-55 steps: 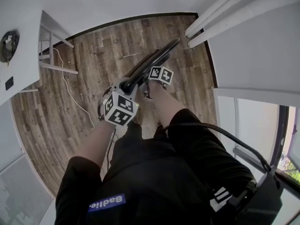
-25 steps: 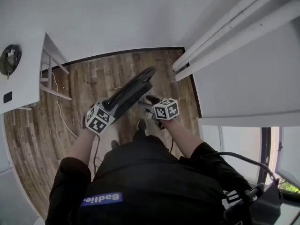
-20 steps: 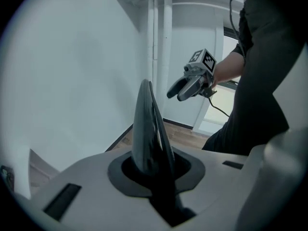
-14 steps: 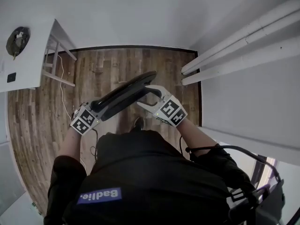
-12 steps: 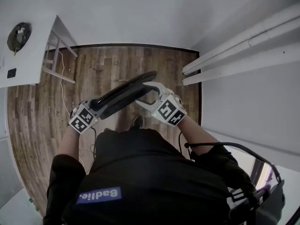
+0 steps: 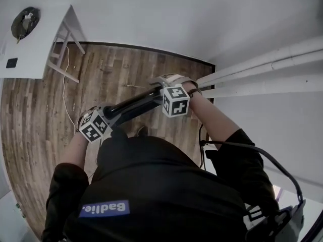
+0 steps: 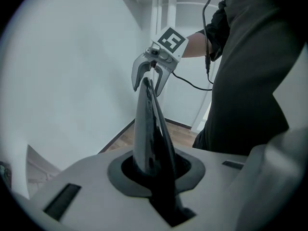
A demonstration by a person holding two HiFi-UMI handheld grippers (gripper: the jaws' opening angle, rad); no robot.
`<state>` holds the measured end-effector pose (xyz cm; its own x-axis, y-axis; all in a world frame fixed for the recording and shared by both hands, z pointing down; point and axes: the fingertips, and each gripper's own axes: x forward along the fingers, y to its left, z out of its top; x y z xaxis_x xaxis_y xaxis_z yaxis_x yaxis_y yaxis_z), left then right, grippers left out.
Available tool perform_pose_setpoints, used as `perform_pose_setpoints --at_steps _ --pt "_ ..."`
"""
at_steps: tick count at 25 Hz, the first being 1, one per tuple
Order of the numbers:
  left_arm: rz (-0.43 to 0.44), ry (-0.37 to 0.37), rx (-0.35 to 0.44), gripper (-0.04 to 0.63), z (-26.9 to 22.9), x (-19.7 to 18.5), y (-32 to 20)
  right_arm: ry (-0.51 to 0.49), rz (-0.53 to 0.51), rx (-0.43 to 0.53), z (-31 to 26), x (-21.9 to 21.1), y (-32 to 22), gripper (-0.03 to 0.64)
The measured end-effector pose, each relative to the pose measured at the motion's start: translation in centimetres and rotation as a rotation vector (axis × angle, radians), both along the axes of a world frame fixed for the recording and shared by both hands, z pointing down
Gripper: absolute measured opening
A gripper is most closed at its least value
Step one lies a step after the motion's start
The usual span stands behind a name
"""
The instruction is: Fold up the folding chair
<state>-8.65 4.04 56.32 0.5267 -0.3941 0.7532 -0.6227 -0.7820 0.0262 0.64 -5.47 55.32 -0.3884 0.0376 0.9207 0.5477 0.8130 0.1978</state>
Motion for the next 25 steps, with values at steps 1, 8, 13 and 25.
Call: perform_pose_setpoints --at_steps 1,8,13,25 --pt "0.002 0.003 -0.004 0.066 0.0 -0.1 -0.1 0.038 -0.021 -0.012 0.7 -0.1 0.1 0.247" --pt "0.008 0.035 -0.026 0.066 0.0 -1.7 -0.7 0.219 -0.11 -0.077 3.1 -1.6 0.9 0.064" --pt "0.008 0.025 -0.042 0.058 -0.3 -3.8 -2.2 0.251 -0.066 -0.114 2.8 -3.3 -0.2 0.049" --pt "0.23 0.016 -0.048 0.049 -2.8 -8.0 -8.9 0.204 0.155 -0.183 1.2 -5.9 -4.0 0.044"
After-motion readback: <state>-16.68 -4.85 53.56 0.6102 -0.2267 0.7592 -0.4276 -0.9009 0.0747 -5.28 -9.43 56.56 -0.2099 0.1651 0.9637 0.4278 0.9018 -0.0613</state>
